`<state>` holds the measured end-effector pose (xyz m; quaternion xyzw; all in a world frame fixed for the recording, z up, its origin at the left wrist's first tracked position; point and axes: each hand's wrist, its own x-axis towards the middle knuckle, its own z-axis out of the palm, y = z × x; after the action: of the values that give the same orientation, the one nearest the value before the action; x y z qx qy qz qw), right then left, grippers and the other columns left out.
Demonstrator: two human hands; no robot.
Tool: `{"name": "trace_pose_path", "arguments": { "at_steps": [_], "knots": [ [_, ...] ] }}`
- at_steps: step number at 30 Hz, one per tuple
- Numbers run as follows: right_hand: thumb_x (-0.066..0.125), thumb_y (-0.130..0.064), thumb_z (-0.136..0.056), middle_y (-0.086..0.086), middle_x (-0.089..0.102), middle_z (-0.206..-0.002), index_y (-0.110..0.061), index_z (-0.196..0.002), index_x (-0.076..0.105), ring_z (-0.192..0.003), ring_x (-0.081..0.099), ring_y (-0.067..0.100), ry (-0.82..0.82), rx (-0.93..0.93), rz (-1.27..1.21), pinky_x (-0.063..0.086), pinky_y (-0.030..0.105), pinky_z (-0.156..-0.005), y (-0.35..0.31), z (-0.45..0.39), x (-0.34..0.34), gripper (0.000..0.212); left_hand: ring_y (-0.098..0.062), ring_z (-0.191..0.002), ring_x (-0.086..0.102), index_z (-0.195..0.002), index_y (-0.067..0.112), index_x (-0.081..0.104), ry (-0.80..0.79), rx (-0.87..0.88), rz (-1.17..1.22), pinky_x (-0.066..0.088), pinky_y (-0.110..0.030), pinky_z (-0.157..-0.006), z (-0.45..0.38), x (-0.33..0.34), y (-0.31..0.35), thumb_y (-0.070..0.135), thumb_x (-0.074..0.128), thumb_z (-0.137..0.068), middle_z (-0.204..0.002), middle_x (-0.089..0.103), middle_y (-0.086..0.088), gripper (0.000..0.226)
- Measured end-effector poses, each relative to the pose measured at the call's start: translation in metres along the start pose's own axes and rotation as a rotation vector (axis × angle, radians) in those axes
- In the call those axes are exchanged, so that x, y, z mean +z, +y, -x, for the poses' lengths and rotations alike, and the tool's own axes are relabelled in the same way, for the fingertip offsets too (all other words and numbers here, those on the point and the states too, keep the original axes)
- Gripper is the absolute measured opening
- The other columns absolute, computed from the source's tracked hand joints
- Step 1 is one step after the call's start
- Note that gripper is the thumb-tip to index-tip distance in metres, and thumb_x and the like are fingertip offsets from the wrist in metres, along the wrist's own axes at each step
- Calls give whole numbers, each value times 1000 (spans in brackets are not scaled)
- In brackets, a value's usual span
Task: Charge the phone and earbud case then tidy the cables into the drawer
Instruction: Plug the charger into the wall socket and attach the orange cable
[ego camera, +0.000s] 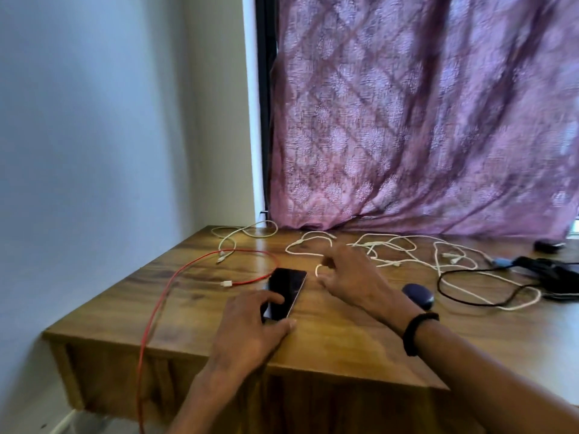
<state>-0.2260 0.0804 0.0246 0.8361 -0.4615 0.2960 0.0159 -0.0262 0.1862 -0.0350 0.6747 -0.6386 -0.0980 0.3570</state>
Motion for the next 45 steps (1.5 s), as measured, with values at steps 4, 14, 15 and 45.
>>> {"name": "trace_pose_path", "arguments": {
  "at_steps": [4, 14, 15, 45],
  "knots": [
    [74, -24, -81, 2, 66, -109, -22, -109, 66, -104, 62, 21, -164, 151, 20, 53, 36, -88, 38, 1, -1, 29, -6, -113, 55, -107, 39, 70, 103, 30, 27, 49, -30, -102, -11, 14, 5, 55, 80, -78, -114, 63, 17, 35],
    [81, -6, -81, 3, 77, -71, -16, -94, 74, -62, 75, 13, 25, 328, -555, 61, 30, -63, 59, -18, 8, 18, -10, -123, 48, -122, 36, 67, 145, 145, -240, 41, -30, -106, -52, 33, 41, 54, 64, -91, -129, 62, 14, 37],
    [82, -8, -80, 0, 76, -71, -19, -92, 74, -61, 74, 10, 39, 298, -513, 59, 27, -63, 62, -24, 11, 18, -10, -120, 50, -120, 35, 69, 141, 151, -195, 43, -30, -103, -61, 33, 37, 53, 64, -91, -126, 64, 13, 35],
    [64, -30, -87, -13, 63, -107, -26, -101, 71, -104, 61, 13, 317, -350, -195, 58, 40, -82, 40, -68, 97, 16, -18, -66, 62, -73, 13, 61, -119, -357, -556, 49, -27, -61, -325, -23, -85, 39, 79, -80, -71, 62, -1, 33]
  ]
}}
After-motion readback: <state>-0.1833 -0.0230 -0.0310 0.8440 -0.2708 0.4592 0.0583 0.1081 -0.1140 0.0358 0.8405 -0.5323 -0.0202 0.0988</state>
